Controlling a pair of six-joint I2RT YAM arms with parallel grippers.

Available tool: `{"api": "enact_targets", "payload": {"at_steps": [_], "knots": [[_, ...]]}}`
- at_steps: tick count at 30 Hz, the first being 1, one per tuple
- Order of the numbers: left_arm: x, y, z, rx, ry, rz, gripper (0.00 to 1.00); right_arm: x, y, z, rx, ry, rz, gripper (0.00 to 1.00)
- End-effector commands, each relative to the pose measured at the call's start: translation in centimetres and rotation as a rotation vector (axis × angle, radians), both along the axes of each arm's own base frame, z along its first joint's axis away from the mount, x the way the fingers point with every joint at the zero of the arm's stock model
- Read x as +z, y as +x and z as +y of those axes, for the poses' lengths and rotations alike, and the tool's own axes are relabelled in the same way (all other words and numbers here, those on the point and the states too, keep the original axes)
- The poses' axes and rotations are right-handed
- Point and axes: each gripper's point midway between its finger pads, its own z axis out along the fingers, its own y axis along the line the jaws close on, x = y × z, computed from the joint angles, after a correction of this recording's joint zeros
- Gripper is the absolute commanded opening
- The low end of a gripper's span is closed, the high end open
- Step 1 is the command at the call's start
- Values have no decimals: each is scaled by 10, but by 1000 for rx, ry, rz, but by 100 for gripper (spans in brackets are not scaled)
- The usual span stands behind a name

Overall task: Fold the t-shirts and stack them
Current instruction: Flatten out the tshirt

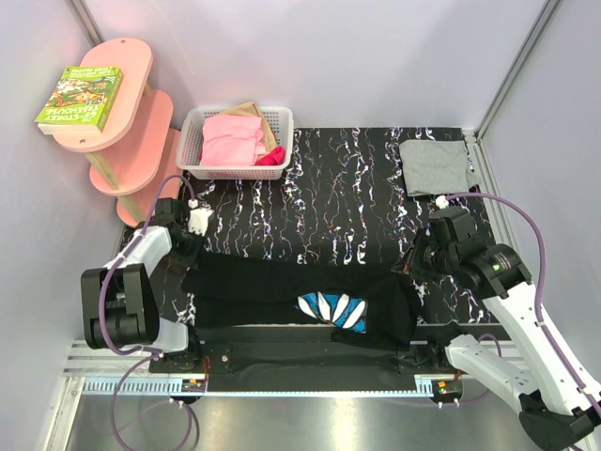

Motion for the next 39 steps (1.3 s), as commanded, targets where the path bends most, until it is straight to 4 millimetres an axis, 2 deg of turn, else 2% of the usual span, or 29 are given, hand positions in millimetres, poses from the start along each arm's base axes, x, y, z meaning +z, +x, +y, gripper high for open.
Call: {"api": "enact_targets", "payload": {"at_steps": [1,3,7,10,13,14,15,17,18,20,23,27,28,30,31,33,34,36,37,38,39], "knots": [[7,12,-4,-2,-23,-47,6,0,2,3,13,7,-14,0],[11,14,-6,-8,-31,-60,0,2,2,3,12,10,-19,0],[21,17,-7,-4,-37,-78,0,6,4,3,10,10,-29,0],[45,26,-5,-1,-32,-121,0,14,6,2,15,2,-44,0],[95,39,-5,-1,-28,-206,0,33,11,-1,13,-11,-88,0],[113,35,-6,-2,-26,-226,0,47,12,-1,14,-6,-120,0],[143,45,-4,-6,-16,-295,0,51,12,-5,8,-18,-125,0],[171,39,-4,-7,-9,-324,0,64,11,-7,9,-23,-148,0],[195,42,-3,-13,2,-376,0,68,11,-8,9,-23,-157,0],[215,36,-3,-21,14,-406,0,76,8,-9,11,-20,-167,0],[223,24,-3,-23,23,-422,0,82,4,-16,-5,-31,-182,0],[216,6,-4,-29,36,-409,0,100,-6,-18,-8,4,-213,0],[214,1,-4,-32,40,-406,0,113,-9,-19,-12,22,-237,0],[214,-10,-4,-34,48,-415,0,123,-16,-23,-13,31,-249,0],[218,-15,-5,-37,52,-434,0,137,-19,-24,-18,50,-283,0],[225,-24,-6,-43,57,-442,0,151,-28,-21,12,86,-292,0],[232,-28,-5,-41,64,-461,0,171,-33,-22,16,117,-342,0],[259,-32,-5,-41,74,-519,0,186,-35,-22,26,119,-357,0],[272,-33,-5,-40,81,-546,0,209,-40,-25,34,140,-424,0],[302,-38,-6,-38,88,-612,0,218,-43,-25,47,150,-446,0],[319,-39,-6,-33,93,-651,0,235,-45,-26,61,161,-497,0]]}}
